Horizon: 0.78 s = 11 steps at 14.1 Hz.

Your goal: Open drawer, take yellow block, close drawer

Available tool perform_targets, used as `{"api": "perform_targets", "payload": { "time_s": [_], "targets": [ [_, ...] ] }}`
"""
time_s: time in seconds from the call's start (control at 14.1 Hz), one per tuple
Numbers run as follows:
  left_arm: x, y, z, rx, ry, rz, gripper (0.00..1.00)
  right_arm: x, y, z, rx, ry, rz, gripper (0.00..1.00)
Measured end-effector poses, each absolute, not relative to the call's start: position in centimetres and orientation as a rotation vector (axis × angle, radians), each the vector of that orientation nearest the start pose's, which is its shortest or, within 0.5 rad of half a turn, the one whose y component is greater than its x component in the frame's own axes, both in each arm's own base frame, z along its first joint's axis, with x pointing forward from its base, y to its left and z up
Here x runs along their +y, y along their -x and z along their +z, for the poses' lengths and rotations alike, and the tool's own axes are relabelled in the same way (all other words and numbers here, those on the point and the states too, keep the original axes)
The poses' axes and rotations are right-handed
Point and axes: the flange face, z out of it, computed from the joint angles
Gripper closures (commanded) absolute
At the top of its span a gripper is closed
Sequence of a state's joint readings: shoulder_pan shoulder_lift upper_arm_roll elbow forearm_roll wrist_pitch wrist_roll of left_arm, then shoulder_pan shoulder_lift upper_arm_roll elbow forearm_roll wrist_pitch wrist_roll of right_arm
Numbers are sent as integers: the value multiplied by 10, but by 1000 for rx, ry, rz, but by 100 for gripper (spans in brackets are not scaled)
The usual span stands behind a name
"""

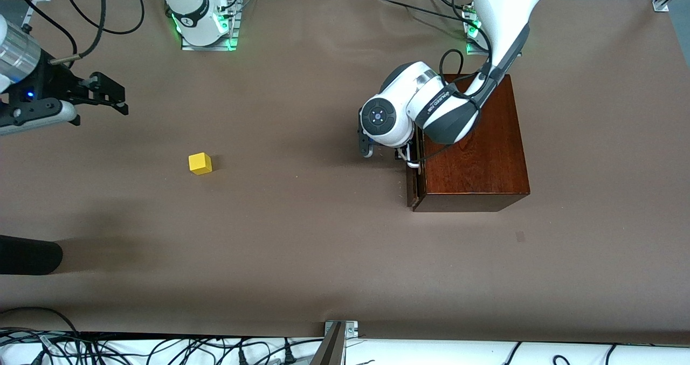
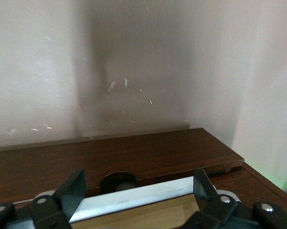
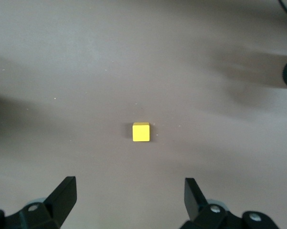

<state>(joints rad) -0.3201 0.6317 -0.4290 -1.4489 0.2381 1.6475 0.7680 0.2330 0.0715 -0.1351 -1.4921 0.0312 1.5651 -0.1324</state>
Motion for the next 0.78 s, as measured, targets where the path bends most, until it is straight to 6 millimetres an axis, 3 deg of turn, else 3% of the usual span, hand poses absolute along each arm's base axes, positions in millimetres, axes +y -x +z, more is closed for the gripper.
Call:
{"api": "perform_targets", "payload": {
  "time_s": [0.14,0.28,0.5,0.64,0.78],
  "targets": [
    [-403,-547,369,2185,2310,440,0,61,-572,621,-361,3111,4,0],
    [-380,-568,431,2130,2396,288,0,59,-572,620,-361,3128,7,0],
    [-283,-609,500,1937,2562,210,0,53,-575,615,-327,3135,26,0],
    [-213,-634,521,1780,2662,167,0,42,-579,609,-288,3123,42,0],
    [-152,-649,529,1619,2740,151,0,39,-580,606,-265,3092,46,0]
  ]
}}
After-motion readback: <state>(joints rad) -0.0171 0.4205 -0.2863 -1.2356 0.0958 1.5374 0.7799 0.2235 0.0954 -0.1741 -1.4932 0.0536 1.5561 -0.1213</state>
